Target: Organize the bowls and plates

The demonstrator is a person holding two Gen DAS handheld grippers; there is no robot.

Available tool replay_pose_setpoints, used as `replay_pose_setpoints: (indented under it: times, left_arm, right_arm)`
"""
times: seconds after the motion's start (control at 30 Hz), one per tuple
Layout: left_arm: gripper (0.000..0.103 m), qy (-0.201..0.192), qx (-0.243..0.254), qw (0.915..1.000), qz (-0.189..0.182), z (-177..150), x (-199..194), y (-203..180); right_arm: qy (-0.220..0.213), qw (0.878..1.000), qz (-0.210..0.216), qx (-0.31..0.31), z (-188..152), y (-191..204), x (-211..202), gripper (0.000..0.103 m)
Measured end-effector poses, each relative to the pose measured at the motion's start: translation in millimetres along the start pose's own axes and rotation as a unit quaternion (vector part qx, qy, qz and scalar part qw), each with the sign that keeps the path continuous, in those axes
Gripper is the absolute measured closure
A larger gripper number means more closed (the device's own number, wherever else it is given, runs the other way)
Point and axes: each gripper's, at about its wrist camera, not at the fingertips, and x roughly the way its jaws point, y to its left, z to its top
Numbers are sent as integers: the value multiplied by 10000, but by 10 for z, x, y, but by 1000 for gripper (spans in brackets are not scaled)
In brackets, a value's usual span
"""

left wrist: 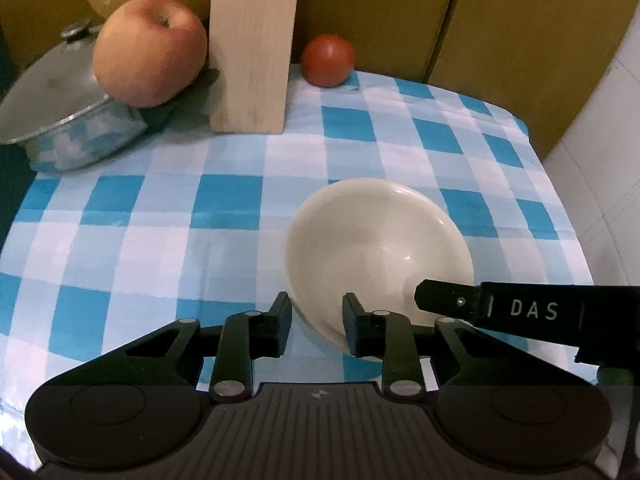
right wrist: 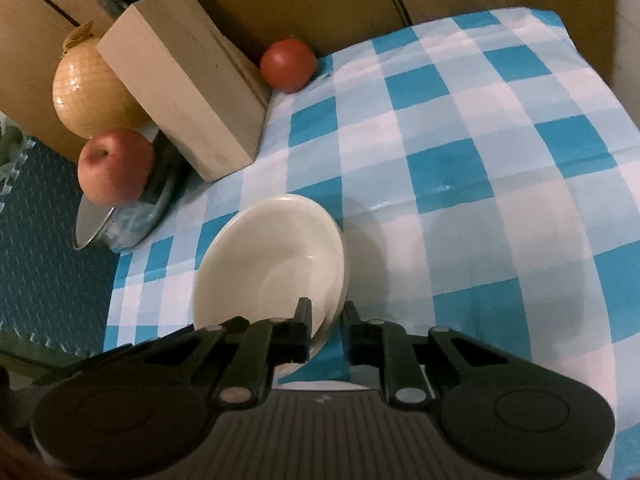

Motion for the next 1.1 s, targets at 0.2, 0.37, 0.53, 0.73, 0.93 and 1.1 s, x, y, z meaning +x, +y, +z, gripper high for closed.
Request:
replay_pose_setpoints:
  times: [0.2, 0.37, 0.53, 0.73, 0.93, 1.1]
  left_arm:
    - [69, -366, 167, 9992, 44, 34, -220, -57]
    - [69, -502, 142, 9986, -94, -1, -486, -74]
    - [67, -654, 273, 9972, -243, -193, -773, -158]
    - [67, -487, 471, 9961, -561, -465, -973, -213]
    - [66, -223, 733, 9953, -599, -760, -987, -276]
    - [66, -82, 758, 9953, -601, -878, -943, -273]
  right_arm:
    - [-182, 9997, 152, -53, 20, 58, -179, 89]
    - [-316, 9991, 246, -142, -62, 117, -431, 88]
    - [-314, 9990, 292, -121, -291, 128, -698, 88]
    - [-134, 9996, 189, -135, -619, 120, -961, 87]
    - [211, 9997, 56, -136, -879, 79, -1012, 87]
    - [392, 9992, 23, -39, -992, 19, -962, 86]
